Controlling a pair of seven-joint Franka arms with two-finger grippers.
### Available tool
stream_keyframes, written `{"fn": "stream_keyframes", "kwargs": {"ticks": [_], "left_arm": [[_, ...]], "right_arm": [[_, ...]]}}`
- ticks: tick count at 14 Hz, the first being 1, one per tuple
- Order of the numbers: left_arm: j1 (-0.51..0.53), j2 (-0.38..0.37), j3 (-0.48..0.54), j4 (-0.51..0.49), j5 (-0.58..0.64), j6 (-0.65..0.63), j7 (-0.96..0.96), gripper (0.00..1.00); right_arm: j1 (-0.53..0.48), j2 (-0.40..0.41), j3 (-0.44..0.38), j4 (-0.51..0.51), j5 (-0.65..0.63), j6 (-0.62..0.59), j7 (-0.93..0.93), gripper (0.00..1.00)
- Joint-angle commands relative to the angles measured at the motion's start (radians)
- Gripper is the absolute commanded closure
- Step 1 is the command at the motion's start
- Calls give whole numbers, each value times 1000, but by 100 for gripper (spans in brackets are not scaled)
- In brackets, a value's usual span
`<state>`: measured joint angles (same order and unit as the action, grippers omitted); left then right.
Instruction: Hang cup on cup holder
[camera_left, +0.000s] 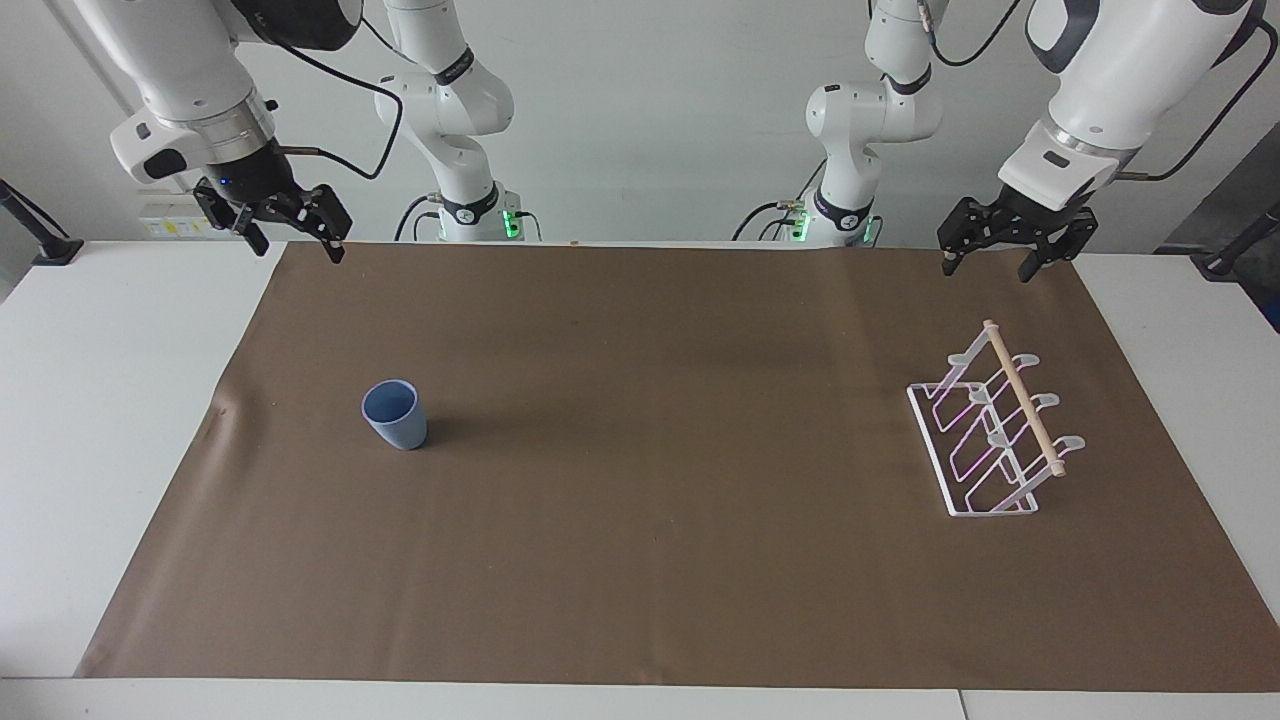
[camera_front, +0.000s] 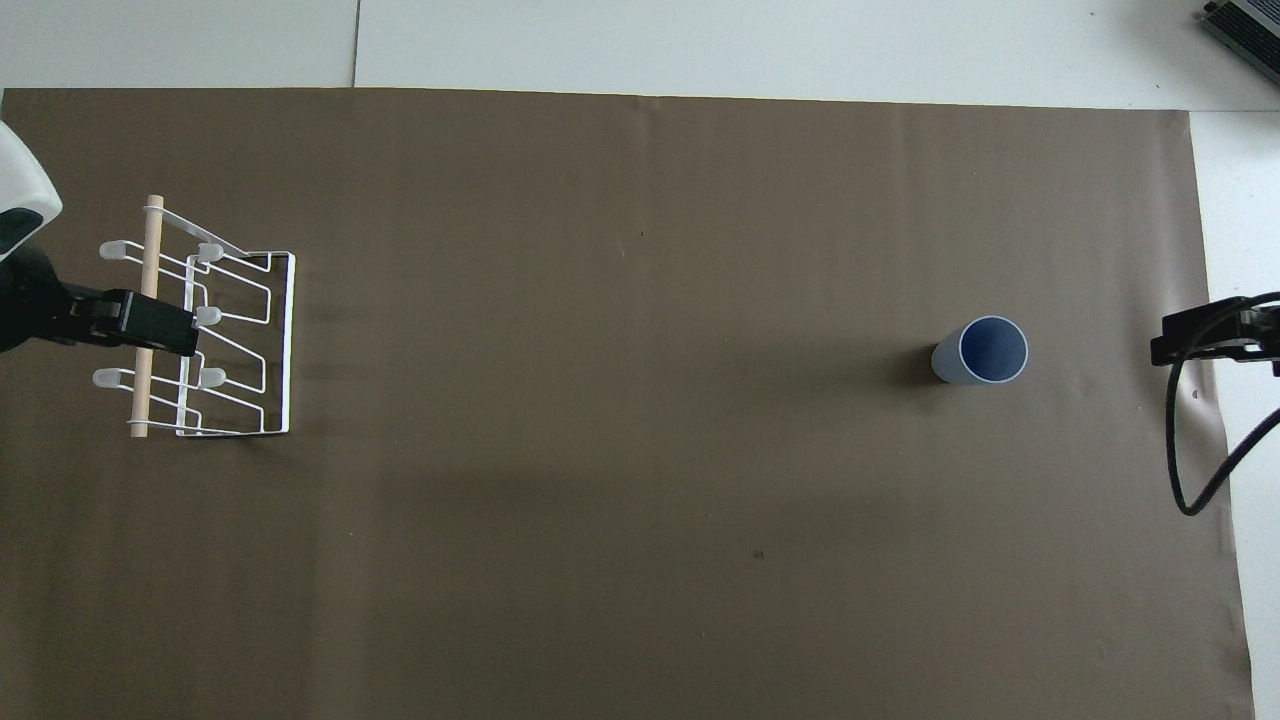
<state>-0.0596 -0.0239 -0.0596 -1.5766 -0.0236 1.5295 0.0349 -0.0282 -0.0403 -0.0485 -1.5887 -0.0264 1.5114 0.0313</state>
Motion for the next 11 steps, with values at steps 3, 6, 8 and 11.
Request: {"fn": "stream_keyframes", "kwargs": {"ticks": [3, 6, 8, 11], "left_arm": [[6, -19, -2, -17, 16, -9, 13, 0], [6, -19, -2, -17, 16, -9, 13, 0], [6, -19, -2, -17, 16, -9, 13, 0], [6, -19, -2, -17, 16, -9, 13, 0]], "right_arm": [[-2, -30, 6, -39, -12, 15, 27, 0], [1, -49, 7, -102, -14, 126, 19, 0], [1, -53, 7, -125, -14, 138, 10, 0], [-1, -53, 7, -166, -12, 197, -7, 0]]}}
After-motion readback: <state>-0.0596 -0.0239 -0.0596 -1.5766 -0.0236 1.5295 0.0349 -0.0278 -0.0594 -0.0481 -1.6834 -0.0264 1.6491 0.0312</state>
